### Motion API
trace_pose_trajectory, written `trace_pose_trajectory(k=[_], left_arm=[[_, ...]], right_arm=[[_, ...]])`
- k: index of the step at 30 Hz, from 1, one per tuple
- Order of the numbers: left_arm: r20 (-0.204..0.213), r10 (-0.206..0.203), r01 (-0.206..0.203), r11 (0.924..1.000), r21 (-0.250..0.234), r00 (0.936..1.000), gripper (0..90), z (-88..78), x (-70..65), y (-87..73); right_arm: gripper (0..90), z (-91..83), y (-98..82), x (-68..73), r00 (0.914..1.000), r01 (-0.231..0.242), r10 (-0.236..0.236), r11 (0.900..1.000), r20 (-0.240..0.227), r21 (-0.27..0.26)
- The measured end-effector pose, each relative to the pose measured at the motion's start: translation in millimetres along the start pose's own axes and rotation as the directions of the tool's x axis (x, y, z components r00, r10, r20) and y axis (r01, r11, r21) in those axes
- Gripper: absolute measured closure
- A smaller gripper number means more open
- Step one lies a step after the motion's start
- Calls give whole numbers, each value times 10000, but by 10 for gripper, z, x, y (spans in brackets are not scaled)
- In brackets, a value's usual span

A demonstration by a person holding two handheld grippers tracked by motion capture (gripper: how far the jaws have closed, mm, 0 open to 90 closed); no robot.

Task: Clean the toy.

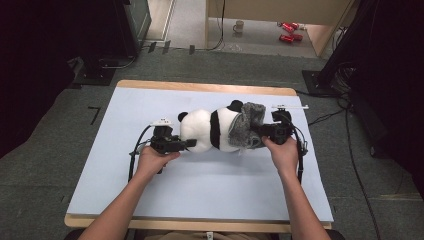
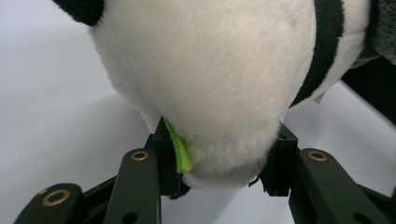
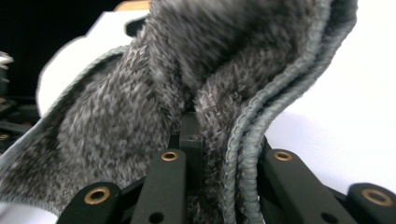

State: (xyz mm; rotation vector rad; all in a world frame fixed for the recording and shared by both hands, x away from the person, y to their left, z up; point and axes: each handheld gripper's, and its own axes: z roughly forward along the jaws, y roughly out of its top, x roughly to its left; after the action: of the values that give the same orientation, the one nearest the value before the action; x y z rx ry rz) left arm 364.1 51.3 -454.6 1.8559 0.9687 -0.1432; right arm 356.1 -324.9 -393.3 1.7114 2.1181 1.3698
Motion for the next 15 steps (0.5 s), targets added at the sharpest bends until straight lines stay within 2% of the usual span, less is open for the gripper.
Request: trace_pose_trajectory(k=[2,4,5,8,11,15], left_arm=[[-100,-238,239,9997,60,9997,575,-37,-49,-27],[-358,-284,290,9994,167,9990,564,-36,-44,-63],[-484,-269,282,9993,262,9985,560,-18,-32,-81],[-516,-225,231,9997,114,9984,551,13,-17,-110],[-516,-212,217,9997,90,9984,550,14,-38,-112],[-485,-250,256,9996,123,9985,550,2,-60,-105]], right_arm=[[770,-87,24,29,9999,120,-120,9999,-115,-16],[770,-147,49,73,9995,278,-279,9996,-126,-93],[770,-172,64,107,9992,300,-305,9993,-245,-207],[772,-217,108,269,9955,625,-660,9966,-677,-536],[773,-139,115,485,9875,1177,-1226,9916,-990,-539],[774,32,92,732,9733,1684,-1704,9854,-1536,-263]])
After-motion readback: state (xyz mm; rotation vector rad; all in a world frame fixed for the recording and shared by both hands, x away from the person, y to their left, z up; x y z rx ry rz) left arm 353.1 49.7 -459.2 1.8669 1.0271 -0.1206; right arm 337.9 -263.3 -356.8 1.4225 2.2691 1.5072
